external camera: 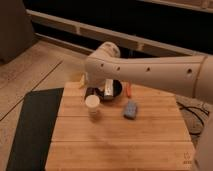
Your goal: Wipe the white sponge on the table
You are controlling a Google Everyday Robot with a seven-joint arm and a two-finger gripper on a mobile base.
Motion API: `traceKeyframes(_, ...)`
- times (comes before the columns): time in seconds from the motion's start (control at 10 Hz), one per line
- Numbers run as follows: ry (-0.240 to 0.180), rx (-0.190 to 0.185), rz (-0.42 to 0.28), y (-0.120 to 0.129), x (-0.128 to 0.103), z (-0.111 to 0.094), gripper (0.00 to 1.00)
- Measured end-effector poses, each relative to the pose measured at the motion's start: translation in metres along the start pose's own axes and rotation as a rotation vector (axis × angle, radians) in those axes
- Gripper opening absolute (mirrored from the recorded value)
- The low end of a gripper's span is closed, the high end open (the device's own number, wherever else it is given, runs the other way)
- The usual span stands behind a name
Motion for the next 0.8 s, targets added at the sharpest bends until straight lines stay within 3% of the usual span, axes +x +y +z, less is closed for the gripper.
traceKeyframes(0.2, -0.013, 0.008, 0.142, -0.057, 0.012, -0.005, 0.65)
traceKeyframes(0.3, -0.011, 0.015, 0.176, -0.070, 0.016, -0.005, 0.65)
traceKeyframes(0.6, -0.007, 0.011, 0.183, -0.069, 0.017, -0.004, 0.65)
traceKeyframes(0.8, 0.006, 0.021, 0.186, -0.072, 0.015, 0.009, 0.65)
